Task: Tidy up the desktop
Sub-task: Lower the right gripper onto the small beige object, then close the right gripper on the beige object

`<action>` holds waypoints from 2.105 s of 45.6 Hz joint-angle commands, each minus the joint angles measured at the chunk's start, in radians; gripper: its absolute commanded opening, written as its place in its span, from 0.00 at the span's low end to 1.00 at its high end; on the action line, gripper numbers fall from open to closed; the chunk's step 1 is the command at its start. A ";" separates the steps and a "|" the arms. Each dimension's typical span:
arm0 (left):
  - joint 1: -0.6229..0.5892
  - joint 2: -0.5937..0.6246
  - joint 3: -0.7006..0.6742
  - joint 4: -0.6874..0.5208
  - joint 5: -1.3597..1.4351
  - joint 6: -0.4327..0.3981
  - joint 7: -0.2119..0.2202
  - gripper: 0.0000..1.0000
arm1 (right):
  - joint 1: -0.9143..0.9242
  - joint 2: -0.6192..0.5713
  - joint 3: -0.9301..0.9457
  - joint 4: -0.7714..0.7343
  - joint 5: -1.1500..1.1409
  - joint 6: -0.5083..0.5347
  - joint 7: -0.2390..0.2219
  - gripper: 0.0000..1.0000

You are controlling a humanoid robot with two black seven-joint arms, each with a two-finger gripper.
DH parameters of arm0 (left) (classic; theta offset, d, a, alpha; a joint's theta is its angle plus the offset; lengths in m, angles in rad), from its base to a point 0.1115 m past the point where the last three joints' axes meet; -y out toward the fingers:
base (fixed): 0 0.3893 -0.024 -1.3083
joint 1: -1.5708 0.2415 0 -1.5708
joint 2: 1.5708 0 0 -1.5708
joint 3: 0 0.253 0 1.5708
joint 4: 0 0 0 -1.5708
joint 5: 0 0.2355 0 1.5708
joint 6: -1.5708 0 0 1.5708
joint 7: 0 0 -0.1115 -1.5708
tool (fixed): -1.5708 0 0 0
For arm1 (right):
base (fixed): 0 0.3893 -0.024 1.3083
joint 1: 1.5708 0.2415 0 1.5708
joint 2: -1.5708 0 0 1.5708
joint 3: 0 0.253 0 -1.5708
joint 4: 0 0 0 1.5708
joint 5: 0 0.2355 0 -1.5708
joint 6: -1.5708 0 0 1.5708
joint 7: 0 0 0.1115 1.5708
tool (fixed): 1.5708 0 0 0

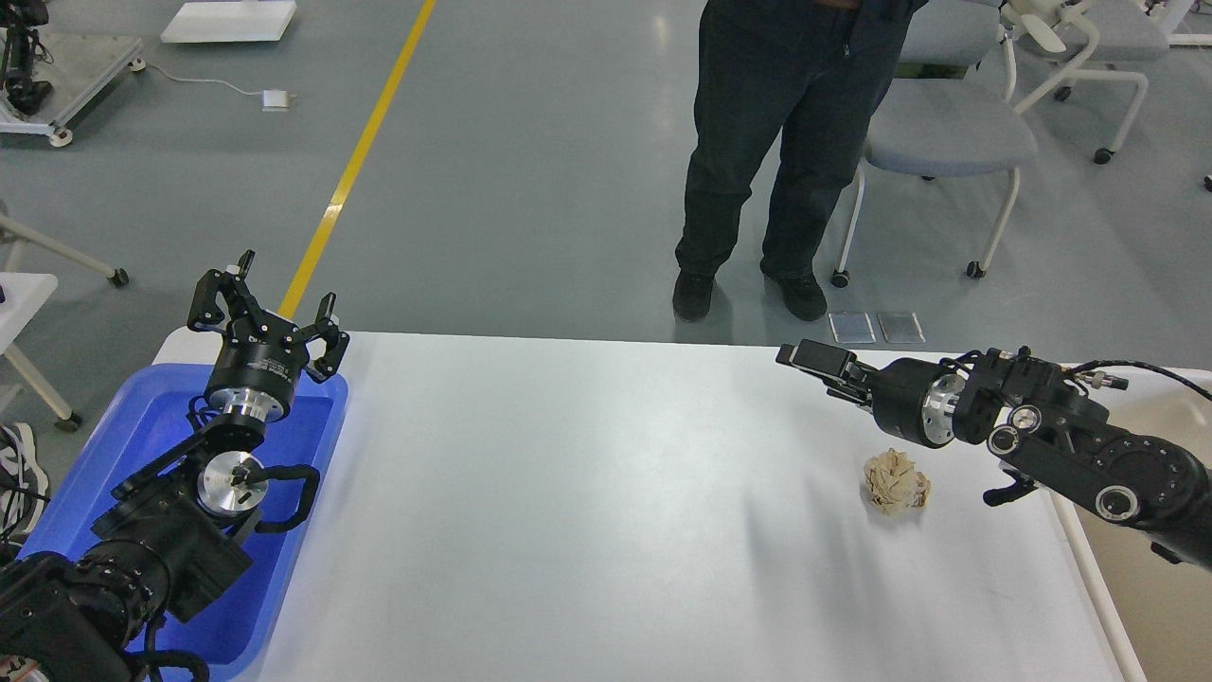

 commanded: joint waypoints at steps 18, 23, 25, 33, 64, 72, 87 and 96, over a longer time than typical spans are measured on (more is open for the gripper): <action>0.000 0.000 0.000 0.001 0.000 0.000 -0.001 1.00 | 0.000 0.065 -0.450 -0.307 -0.110 -0.375 0.121 1.00; 0.000 0.000 0.000 0.001 0.000 0.000 -0.001 1.00 | -0.012 0.077 -0.452 -0.330 -0.110 -0.381 0.126 1.00; 0.000 0.000 0.000 0.001 0.000 0.000 -0.001 1.00 | -0.017 0.083 -0.452 -0.335 -0.110 -0.384 0.128 1.00; 0.000 0.000 0.000 0.001 0.000 0.000 -0.001 1.00 | -0.047 0.085 -0.452 -0.337 -0.110 -0.389 0.128 1.00; 0.000 -0.001 0.000 0.001 0.000 0.000 -0.001 1.00 | -0.126 0.175 -0.450 -0.476 -0.109 -0.426 0.183 0.99; 0.000 0.000 0.000 0.001 0.000 0.000 -0.001 1.00 | -0.139 0.182 -0.450 -0.487 -0.109 -0.426 0.184 0.93; 0.000 -0.001 0.000 0.001 0.000 0.000 -0.001 1.00 | -0.155 0.225 -0.452 -0.537 -0.109 -0.419 0.192 0.58; 0.000 0.000 0.000 0.001 0.000 0.000 0.001 1.00 | -0.161 0.232 -0.452 -0.565 -0.107 -0.412 0.192 0.00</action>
